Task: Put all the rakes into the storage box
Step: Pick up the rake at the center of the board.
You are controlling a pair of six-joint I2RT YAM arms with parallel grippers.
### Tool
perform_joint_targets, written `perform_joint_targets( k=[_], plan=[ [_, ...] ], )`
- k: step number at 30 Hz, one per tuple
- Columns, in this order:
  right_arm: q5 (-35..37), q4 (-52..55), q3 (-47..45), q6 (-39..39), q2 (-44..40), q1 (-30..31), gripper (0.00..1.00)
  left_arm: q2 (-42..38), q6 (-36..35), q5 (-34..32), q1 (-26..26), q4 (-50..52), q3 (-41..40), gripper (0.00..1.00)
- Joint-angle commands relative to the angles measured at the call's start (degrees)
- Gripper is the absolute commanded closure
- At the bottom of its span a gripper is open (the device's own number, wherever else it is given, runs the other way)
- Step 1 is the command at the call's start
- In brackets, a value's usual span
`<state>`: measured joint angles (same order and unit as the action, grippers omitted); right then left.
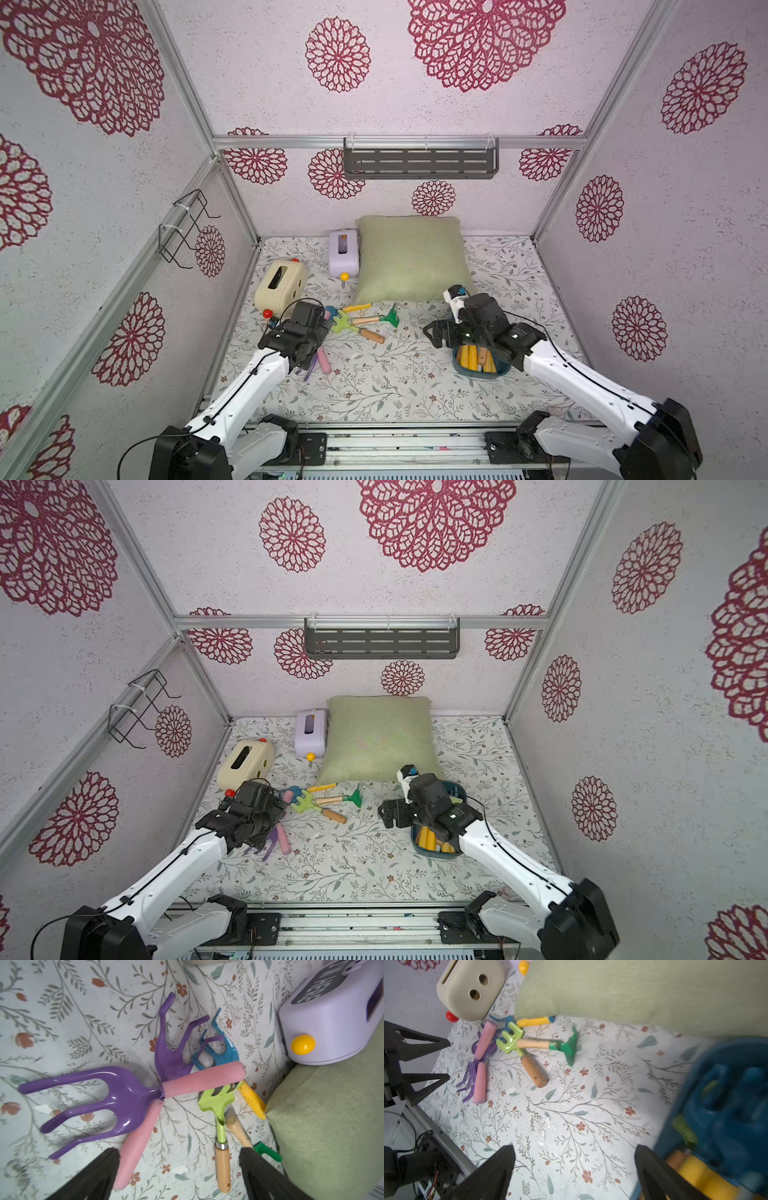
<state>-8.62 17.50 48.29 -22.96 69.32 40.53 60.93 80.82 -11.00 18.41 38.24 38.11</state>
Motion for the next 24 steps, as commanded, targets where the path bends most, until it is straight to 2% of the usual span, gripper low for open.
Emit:
perform_joint_targets(
  k=[1, 5, 8, 14, 24],
  plan=[
    [-2.53, -3.61, 4.98, 6.27, 6.88, 4.71, 0.07, -2.34, -1.3, -2.0, 2.77, 3.23, -1.6, 0.04],
    [0.73, -2.62, 12.19, 11.63, 17.64, 10.08, 0.13, -4.41, -0.97, -5.35, 5.81, 7.5, -2.22, 0.03],
    [4.23, -0.73, 17.63, 14.52, 24.41, 12.78, 0.16, -6.15, -0.92, -5.56, 6.07, 8.2, -3.82, 0.03],
    [7.17, 2.8, 27.11, 18.59, 35.1, 14.1, 0.26, -10.92, -1.4, -4.86, 6.03, 3.87, -8.33, 0.06],
    [11.49, 7.56, 38.31, 23.03, 47.9, 15.13, 0.36, -14.08, -1.04, -5.44, 5.92, 4.02, -10.24, 0.06]
  ],
)
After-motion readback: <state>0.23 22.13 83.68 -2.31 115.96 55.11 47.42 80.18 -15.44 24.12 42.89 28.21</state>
